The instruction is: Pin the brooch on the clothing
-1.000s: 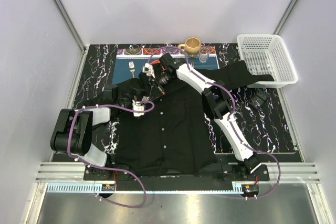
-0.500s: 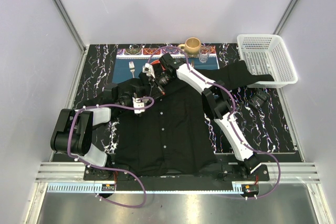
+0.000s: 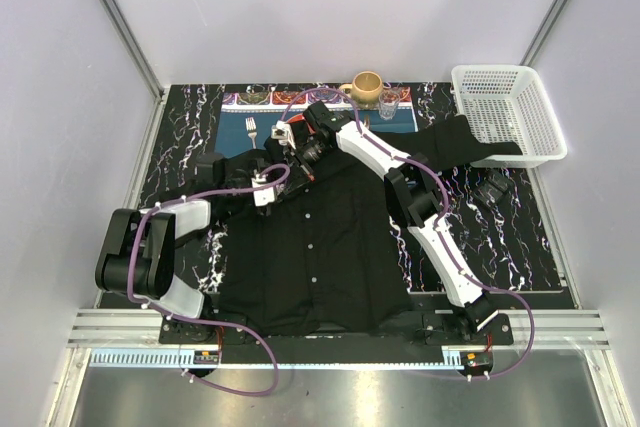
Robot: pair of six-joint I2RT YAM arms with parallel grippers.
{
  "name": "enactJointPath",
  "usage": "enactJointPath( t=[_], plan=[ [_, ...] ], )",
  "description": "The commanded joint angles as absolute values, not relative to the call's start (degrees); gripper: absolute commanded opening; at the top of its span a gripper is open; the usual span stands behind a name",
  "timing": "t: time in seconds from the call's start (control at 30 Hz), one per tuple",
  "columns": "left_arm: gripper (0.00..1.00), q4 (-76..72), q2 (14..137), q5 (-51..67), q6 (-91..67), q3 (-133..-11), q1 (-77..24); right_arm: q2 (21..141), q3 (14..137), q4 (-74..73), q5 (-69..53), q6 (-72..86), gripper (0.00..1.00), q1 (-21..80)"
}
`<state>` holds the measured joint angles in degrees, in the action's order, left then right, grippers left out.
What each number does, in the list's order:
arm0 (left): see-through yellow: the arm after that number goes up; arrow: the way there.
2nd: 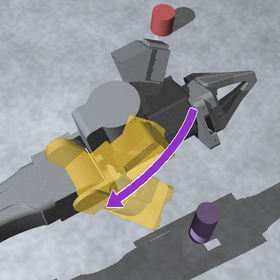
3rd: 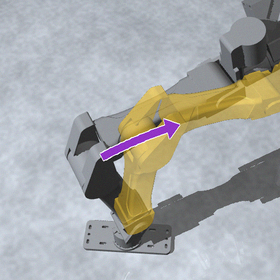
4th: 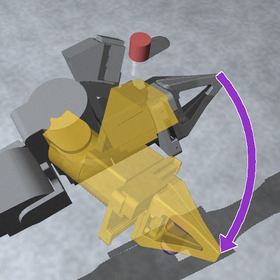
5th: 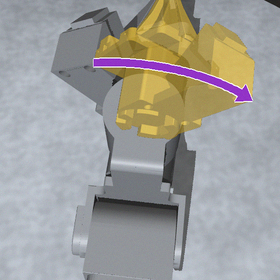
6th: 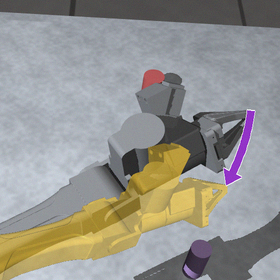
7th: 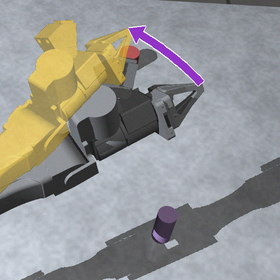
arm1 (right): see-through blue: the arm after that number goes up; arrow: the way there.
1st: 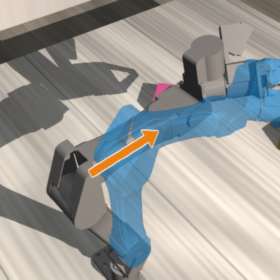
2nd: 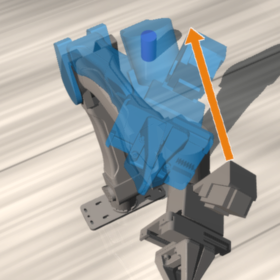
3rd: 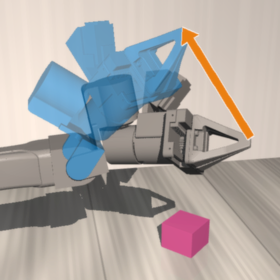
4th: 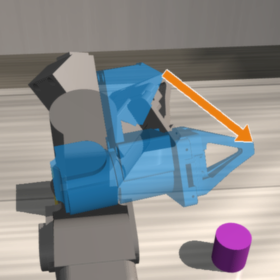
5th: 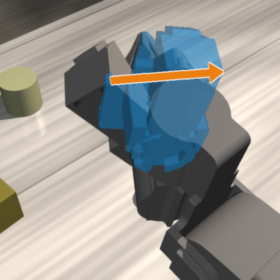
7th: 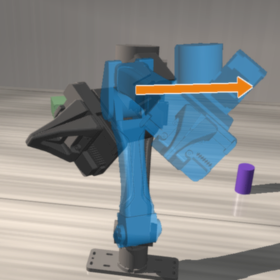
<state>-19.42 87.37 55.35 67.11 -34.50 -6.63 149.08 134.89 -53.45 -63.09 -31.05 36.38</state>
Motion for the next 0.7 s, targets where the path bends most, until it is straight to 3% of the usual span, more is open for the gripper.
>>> enactJointPath(
  t=[0.0,0.1,0.37,0.43,0.57,0.67],
  plan=[
    [0.88,-17.2,85.5,61.2,63.6,-40.2,-6.9,147.7,136.1,-54.0,-63.2,-33.3,0.0,37.3],
    [0.82,-14.8,85.9,61.0,62.4,-41.5,-6.9,147.0,135.4,-54.1,-63.3,-34.2,0.0,37.3],
    [0.49,-6.3,86.7,61.7,64.8,-45.3,-6.5,145.3,132.8,-53.9,-64.4,-37.6,0.0,37.2],
    [0.48,-2.7,86.8,62.6,66.0,-46.7,-6.3,145.2,133.0,-53.6,-64.4,-37.4,0.0,37.2],
    [0.62,-0.2,86.1,63.4,67.4,-47.3,-6.1,145.4,133.2,-52.5,-64.5,-36.0,0.0,37.3],
    [0.67,0.3,85.0,63.5,63.5,-47.5,-4.8,145.5,133.3,-52.1,-64.3,-35.2,0.0,37.3]
  ],
)
